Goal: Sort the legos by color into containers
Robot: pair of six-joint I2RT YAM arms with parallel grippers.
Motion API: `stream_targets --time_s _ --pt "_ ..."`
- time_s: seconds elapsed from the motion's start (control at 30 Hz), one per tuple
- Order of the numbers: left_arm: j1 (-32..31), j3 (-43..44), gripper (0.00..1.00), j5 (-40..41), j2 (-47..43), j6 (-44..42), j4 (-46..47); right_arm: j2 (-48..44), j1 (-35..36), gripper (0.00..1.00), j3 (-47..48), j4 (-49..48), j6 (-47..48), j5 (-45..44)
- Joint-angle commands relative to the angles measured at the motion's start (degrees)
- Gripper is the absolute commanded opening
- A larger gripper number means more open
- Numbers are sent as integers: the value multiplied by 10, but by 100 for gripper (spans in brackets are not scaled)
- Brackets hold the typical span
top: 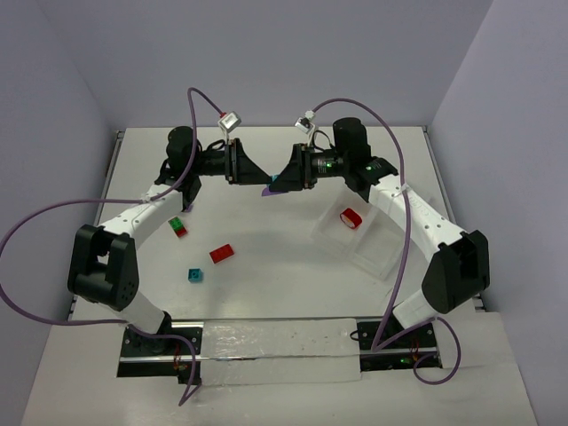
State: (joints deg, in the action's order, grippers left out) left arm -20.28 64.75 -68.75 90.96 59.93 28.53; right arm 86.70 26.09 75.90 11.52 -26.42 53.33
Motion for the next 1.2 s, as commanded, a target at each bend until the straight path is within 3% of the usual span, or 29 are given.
stream_targets --time_s 0.0,0.33,0.67,0.9,1.03,1.17 --pt "4 26 0 6 -5 31 43 8 12 0 19 82 67 -45" --pt "24 24 0 23 -6 68 78 -4 12 0 12 193 159 -135" --pt "35 21 0 38 -19 39 44 -11 12 1 -3 193 166 -125" --pt "51 36 0 100 -34 -75 -123 -2 12 0 -8 175 112 -211" --pt "65 52 0 217 -41 -169 -324 7 13 0 -36 118 -6 -294" --pt "77 32 0 350 -55 -186 -395 34 43 0 -40 71 -65 -376"
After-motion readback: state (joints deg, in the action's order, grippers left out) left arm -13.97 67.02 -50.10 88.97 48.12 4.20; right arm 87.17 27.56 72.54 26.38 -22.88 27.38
